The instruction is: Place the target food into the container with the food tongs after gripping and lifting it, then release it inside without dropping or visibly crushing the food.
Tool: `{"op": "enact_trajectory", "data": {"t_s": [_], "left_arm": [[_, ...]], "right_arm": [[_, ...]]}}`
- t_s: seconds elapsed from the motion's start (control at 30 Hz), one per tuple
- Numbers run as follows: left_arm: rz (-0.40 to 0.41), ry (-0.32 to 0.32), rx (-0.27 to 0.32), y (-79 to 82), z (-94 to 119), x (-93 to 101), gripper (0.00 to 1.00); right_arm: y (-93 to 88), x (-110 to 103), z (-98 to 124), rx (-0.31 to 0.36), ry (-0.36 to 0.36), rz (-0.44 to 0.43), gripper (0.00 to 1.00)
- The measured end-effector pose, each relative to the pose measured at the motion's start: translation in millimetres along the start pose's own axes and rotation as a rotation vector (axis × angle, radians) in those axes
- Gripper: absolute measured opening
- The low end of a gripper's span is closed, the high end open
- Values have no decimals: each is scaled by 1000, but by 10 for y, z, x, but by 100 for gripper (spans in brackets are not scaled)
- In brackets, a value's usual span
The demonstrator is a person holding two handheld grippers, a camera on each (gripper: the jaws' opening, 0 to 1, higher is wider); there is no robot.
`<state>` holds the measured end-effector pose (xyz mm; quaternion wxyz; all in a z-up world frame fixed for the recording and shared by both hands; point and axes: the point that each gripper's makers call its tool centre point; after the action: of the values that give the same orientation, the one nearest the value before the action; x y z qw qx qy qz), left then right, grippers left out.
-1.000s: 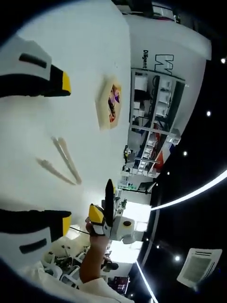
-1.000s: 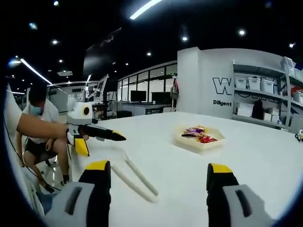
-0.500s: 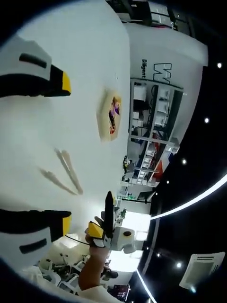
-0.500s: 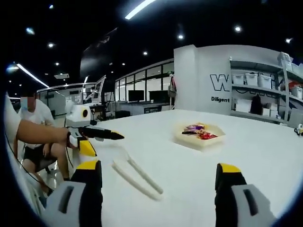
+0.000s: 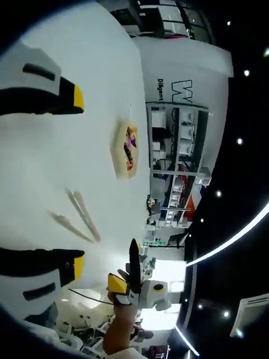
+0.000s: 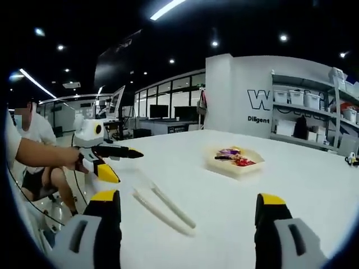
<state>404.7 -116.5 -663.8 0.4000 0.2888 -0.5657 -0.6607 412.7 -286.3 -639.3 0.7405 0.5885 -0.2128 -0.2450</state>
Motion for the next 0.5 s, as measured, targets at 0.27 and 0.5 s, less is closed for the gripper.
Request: {"op": "enact_trajectory", "data": {"t_s": [0.27, 0.5], "left_arm": [[21, 26, -3, 43, 35, -27, 98], [-6, 89, -40, 52, 40, -45, 99]], "right_arm": [[-2, 17, 32, -5, -23, 15, 100], [-44, 122, 53, -32, -69, -52, 100]]}}
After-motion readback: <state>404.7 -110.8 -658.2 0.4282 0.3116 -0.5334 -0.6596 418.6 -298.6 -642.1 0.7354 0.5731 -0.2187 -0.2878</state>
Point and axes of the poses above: the point that each gripper's makers call its tool centre point, and the gripper's own axes: z roughly backward along the fingers, x roughly to its right, y roughly out of its top, and after that the axes turned 1 degree about -y, right-handed
